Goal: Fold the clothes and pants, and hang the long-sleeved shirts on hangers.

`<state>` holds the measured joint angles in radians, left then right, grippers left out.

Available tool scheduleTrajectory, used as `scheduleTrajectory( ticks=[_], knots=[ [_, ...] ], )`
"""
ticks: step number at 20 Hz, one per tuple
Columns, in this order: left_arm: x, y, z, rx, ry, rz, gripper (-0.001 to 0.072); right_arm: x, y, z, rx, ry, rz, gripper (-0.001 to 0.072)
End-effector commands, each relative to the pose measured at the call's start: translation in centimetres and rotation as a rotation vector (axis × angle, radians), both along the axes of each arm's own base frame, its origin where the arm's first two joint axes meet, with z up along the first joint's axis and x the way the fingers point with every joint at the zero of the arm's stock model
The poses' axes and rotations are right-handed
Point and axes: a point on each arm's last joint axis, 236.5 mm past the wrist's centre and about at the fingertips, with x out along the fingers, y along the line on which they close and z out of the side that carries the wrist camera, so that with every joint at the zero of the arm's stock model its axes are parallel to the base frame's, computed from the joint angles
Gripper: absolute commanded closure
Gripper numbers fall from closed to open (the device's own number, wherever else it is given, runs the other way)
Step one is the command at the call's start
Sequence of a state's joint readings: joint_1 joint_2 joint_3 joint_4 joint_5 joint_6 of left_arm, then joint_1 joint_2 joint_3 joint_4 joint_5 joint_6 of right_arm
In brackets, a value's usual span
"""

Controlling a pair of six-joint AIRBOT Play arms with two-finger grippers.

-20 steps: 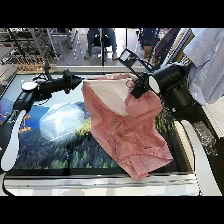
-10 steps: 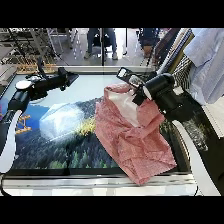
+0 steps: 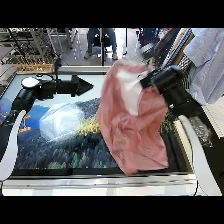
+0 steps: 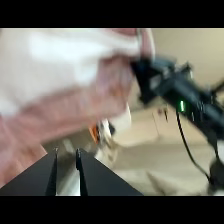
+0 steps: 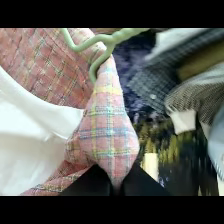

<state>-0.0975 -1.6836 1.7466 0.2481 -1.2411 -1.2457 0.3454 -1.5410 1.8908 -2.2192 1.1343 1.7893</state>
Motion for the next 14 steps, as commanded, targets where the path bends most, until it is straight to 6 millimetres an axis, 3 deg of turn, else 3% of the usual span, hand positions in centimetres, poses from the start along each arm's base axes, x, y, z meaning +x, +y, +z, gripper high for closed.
scheduleTrajectory(
  ticks=[1, 3, 5, 7, 8, 12, 14],
  knots=[
    [-7.2, -2.6, 2.7, 0.025, -0.045, -0.222, 0.0582, -1.9, -8.8, 3.9, 0.139, -0.110, -0.334, 0.0693],
    [-9.4, -3.0, 4.8, 0.032, -0.117, -0.266, 0.0581, -6.4, -15.3, 4.8, 0.022, 0.008, -0.479, 0.0693],
    [-10.6, -3.0, 6.7, 0.028, -0.162, -0.266, 0.0581, -13.2, -21.9, 4.6, 0.049, 0.091, -0.744, 0.0692],
    [-11.5, -2.8, 8.0, 0.028, -0.193, -0.266, 0.0581, -21.5, -26.4, 3.8, 0.132, 0.188, -1.041, 0.0692],
    [-12.0, -2.7, 8.4, 0.029, -0.206, -0.271, 0.0581, -24.1, -28.4, 4.7, 0.152, 0.167, -1.118, 0.0692],
    [-15.5, -2.2, 8.0, 0.062, -0.281, -0.424, 0.0582, -35.6, -36.4, 12.1, 0.079, -0.125, -1.426, 0.0692],
    [-16.2, -2.1, 7.8, 0.068, -0.303, -0.461, 0.0582, -40.9, -39.6, 15.9, 0.004, -0.283, -1.525, 0.0692]
  ],
)
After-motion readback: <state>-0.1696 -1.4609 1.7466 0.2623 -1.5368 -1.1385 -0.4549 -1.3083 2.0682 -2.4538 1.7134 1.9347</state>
